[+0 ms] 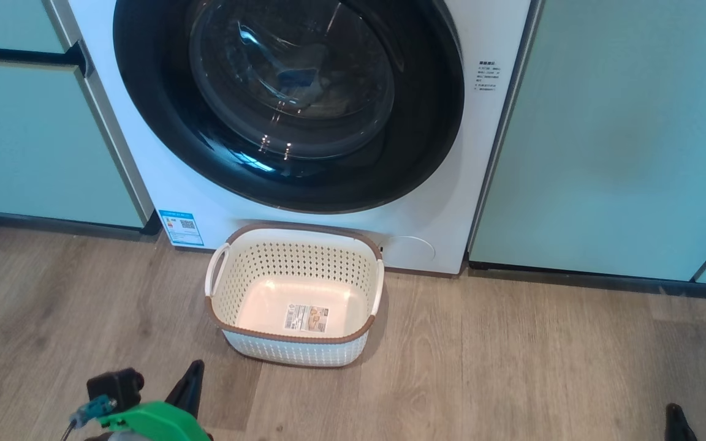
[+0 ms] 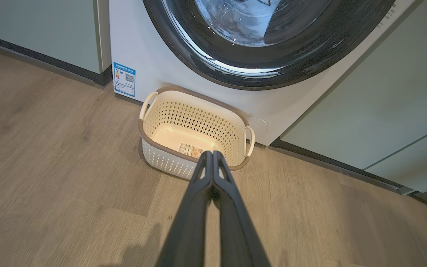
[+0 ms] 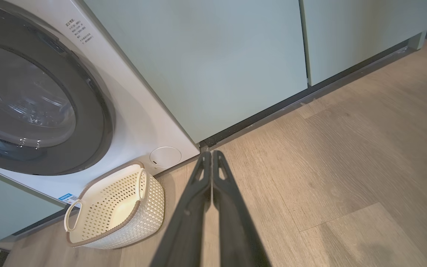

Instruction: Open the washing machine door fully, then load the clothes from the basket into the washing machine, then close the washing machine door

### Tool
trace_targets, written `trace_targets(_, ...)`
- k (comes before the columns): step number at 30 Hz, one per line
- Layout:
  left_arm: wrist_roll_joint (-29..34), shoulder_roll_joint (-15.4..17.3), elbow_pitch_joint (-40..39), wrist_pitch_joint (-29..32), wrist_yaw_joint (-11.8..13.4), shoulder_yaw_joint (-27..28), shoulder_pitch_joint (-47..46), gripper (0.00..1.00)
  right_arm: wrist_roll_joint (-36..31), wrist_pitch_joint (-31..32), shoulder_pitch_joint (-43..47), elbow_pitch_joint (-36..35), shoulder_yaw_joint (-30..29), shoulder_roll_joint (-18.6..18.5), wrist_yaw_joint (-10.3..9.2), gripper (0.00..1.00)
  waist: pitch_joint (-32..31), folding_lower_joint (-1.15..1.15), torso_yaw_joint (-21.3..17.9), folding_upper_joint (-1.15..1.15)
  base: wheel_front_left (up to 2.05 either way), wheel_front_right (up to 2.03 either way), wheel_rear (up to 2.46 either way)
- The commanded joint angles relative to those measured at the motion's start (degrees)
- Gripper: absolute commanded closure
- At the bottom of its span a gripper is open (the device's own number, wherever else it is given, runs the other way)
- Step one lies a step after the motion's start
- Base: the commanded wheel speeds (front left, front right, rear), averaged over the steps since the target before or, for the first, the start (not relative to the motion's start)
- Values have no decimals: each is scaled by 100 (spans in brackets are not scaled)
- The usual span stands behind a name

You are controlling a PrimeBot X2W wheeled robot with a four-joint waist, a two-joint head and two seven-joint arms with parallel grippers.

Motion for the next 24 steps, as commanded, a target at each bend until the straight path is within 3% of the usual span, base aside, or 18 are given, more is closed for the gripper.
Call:
trace_targets(1,-155,45,-214,33,-2,158,-290,100,178,34,-322,-215,3,-38,-4,100,5,0,2,0,0,0,0)
trace_targets(24,-1450,-109,-493,420,-3,428,-336,100,1576,417,-584,-316,6,-67,-7,100,73,0,28,0,0,0,0)
